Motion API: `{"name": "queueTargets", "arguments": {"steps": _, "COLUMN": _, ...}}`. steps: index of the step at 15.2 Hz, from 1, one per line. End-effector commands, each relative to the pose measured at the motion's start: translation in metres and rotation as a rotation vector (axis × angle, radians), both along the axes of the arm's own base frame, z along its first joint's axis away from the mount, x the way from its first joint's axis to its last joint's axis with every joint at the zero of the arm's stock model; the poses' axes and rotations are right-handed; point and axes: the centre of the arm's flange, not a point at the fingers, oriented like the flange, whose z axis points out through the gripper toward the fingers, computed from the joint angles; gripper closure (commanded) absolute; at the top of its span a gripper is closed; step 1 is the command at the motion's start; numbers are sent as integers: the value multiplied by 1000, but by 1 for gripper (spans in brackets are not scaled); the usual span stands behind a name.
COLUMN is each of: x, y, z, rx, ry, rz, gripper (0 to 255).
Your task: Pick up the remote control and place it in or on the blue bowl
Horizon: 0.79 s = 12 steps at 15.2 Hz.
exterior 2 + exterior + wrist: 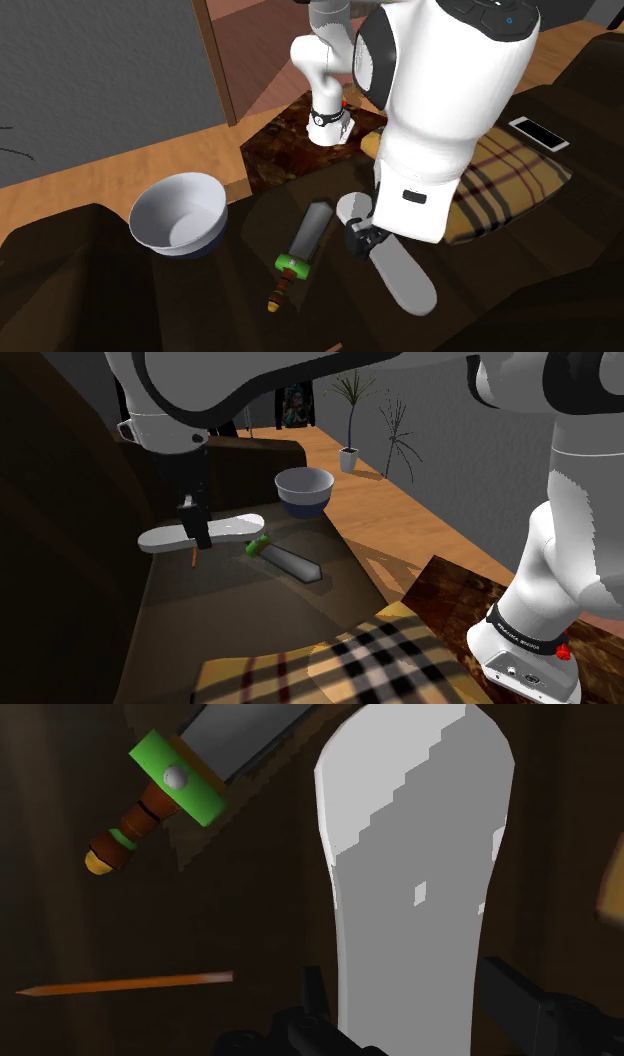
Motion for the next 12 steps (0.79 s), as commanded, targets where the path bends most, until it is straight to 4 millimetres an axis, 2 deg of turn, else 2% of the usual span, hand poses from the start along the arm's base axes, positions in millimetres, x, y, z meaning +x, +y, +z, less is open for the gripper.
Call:
{"name": "queueTargets", "arguments": {"steps": 1, "x": 0, "y": -1, "z": 11, "rx": 0, "ry": 0, "rz": 0, "gripper": 255}}
{"name": "queueTargets", "arguments": {"steps": 4, "x": 0, "y": -1, "z": 26, "rx": 0, "ry": 0, "rz": 0, "gripper": 255}}
{"name": "queueTargets", "arguments": {"steps": 12, "x": 32, "y": -101, "z": 27, "rx": 0, "ry": 0, "rz": 0, "gripper": 255}}
